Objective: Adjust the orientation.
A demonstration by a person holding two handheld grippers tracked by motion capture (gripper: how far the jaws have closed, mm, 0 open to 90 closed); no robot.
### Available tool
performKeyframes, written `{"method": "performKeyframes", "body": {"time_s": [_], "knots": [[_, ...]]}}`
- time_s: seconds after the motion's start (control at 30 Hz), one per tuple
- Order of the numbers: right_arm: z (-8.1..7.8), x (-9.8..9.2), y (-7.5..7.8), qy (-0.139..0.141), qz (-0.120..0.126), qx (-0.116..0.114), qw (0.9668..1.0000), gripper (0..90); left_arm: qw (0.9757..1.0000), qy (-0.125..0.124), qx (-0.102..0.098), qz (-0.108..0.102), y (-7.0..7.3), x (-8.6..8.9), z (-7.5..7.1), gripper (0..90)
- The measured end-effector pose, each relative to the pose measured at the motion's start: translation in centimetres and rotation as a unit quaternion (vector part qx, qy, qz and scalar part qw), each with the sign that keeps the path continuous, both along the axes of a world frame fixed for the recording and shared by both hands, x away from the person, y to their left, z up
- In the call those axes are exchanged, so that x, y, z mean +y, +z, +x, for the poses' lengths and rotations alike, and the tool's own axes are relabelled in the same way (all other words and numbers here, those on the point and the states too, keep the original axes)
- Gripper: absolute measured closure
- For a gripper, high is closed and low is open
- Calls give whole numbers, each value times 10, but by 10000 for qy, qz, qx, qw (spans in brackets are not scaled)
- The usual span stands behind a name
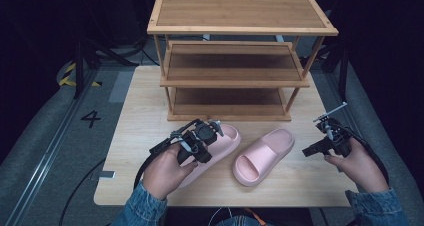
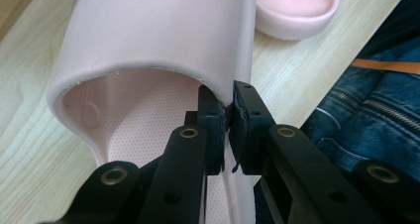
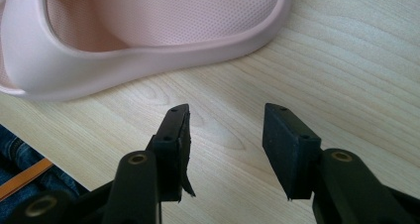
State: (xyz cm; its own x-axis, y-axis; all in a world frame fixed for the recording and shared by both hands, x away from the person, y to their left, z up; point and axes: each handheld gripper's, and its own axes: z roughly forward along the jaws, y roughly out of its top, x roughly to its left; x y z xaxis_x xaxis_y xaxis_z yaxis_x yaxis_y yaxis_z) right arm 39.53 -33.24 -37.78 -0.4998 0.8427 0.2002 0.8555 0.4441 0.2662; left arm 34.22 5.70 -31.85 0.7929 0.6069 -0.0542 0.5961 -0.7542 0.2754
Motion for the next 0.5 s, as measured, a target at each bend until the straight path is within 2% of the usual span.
{"method": "performKeyframes", "body": {"time_s": [0.13, 0.2, 0.5], "knots": [[0, 0, 0, 2, 17, 5, 10000, 540, 9999, 62, -120, -22, 9, 1, -1, 831], [0, 0, 0, -22, 11, 4, 10000, 540, 9997, 23, -253, -25, 16, 0, -2, 832], [0, 1, -1, 5, 14, 10, 10000, 535, 9987, 49, -506, 1, 38, -2, 2, 830]]}}
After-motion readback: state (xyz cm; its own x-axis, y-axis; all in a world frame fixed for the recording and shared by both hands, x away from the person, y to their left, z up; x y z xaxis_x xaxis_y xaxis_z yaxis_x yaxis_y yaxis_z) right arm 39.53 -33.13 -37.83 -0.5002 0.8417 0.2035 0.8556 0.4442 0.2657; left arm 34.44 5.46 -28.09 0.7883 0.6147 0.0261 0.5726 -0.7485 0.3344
